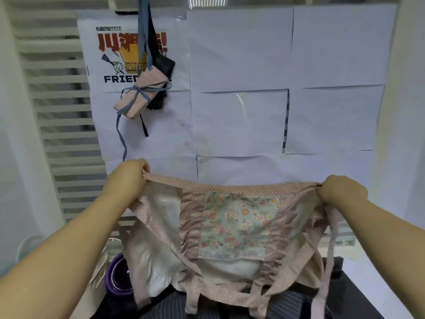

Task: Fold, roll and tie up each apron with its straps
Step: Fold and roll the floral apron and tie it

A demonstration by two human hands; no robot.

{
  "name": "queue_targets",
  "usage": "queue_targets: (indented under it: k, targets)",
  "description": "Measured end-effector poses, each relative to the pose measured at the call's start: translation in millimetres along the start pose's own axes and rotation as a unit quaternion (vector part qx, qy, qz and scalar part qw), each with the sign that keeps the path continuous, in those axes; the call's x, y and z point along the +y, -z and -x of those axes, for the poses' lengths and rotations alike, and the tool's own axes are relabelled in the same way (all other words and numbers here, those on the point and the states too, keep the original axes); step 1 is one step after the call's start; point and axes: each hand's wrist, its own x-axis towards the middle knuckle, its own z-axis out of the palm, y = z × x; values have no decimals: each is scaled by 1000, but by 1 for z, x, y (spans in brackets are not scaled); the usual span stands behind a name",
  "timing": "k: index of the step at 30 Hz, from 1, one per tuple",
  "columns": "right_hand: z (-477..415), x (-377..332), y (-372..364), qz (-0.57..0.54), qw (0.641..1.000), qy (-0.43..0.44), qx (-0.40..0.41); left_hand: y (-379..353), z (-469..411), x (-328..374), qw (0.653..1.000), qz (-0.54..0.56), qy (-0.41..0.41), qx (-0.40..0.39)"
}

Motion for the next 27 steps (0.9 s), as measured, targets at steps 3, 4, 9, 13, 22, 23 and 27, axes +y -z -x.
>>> queue_targets:
  k: [3,4,9,13,22,23,27]
  targets:
    - [6,1,-5,-253,959,-62,-114,13,8,-3,988,-139,-51,-33]
    - [15,-4,-7,-416,889,-113,-158,15,12,-3,993,-111,-46,-14]
    - [75,-36,-22,-789,575,-196,-90,16,39,1,921,335,198,31]
    - [136,-50,-17,-769,611,-162,100,22,76,1,636,697,330,-24]
    - [210,-37,56,-585,704,7,402,95,110,-18,707,540,206,409]
    - [208,-37,63,-583,695,29,419,98,108,-17,720,529,183,410]
    - [190,-35,74,-569,705,43,420,97,108,-20,787,458,149,387]
